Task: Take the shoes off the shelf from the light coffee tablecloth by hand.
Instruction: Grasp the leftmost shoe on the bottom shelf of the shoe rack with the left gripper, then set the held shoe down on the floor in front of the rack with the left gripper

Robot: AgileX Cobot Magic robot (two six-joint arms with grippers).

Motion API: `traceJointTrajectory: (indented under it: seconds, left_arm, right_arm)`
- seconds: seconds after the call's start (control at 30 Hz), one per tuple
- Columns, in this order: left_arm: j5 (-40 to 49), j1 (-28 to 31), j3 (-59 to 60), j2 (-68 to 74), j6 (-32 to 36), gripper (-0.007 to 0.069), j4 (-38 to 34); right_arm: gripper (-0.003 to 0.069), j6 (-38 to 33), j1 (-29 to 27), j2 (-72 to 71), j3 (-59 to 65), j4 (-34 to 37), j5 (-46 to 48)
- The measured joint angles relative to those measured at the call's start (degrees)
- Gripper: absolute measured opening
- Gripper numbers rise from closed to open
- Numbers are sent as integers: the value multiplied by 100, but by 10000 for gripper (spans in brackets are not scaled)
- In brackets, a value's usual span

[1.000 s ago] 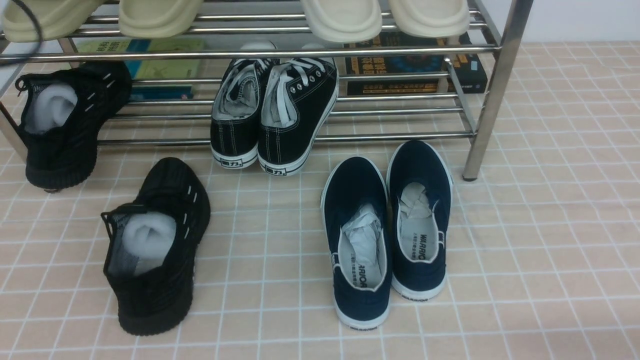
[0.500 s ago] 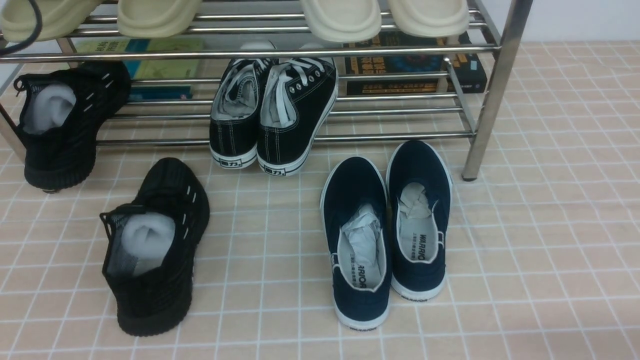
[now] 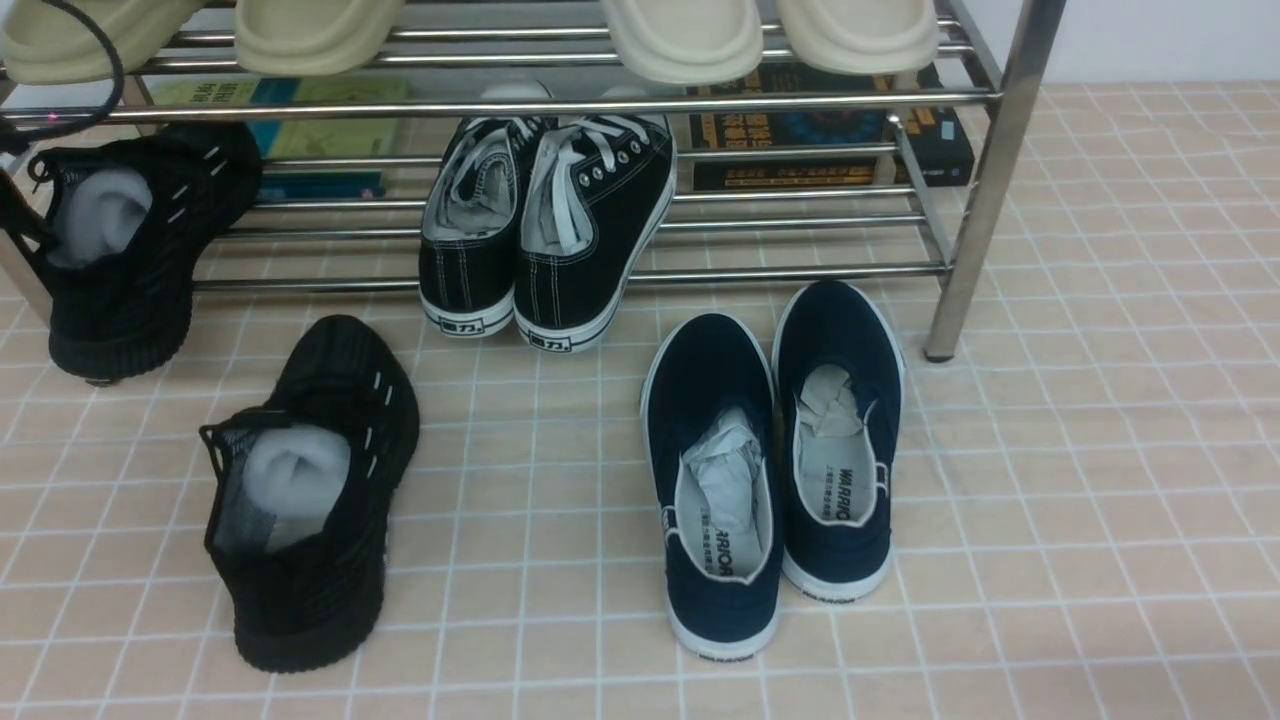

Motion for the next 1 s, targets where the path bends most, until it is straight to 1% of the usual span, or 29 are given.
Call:
traceJointTrajectory:
  seconds: [0.17, 0.4, 0.5, 0.67, 0.7, 0.83, 0.87, 0.9, 0.93, 0.97, 1.0]
  left_arm:
    - [-273, 0, 0, 336, 232, 556, -302]
    - [-618, -13, 0, 621, 450, 555, -373]
    - [-796, -96, 0, 690, 641, 544, -379]
    - [-989, -383, 0, 800, 733, 471, -296]
    - [-1037, -431, 0, 806, 734, 444, -237]
    - [-1040, -504, 0, 818, 728, 261, -109]
    - [-1019, -504, 0, 818, 728, 237, -95]
    - [-933, -504, 0, 818, 728, 151, -55]
    - [-847, -504, 0, 807, 728, 94, 2]
    - [-752, -504, 0, 799, 722, 55, 65]
    - [-689, -504, 0, 784, 722, 36, 116]
  right_arm:
    - [239, 0, 0, 0, 0, 0, 0]
    - [239, 0, 0, 0, 0, 0, 0]
    - [239, 0, 0, 0, 0, 0, 0]
    - [240, 0, 0, 0, 0, 0, 0]
    - [240, 0, 0, 0, 0, 0, 0]
    - [240, 0, 0, 0, 0, 0, 0]
    - [240, 0, 0, 0, 0, 0, 0]
    - [240, 0, 0, 0, 0, 0, 0]
    - [240, 0, 0, 0, 0, 0, 0]
    - [240, 0, 0, 0, 0, 0, 0]
    - [240, 0, 0, 0, 0, 0, 0]
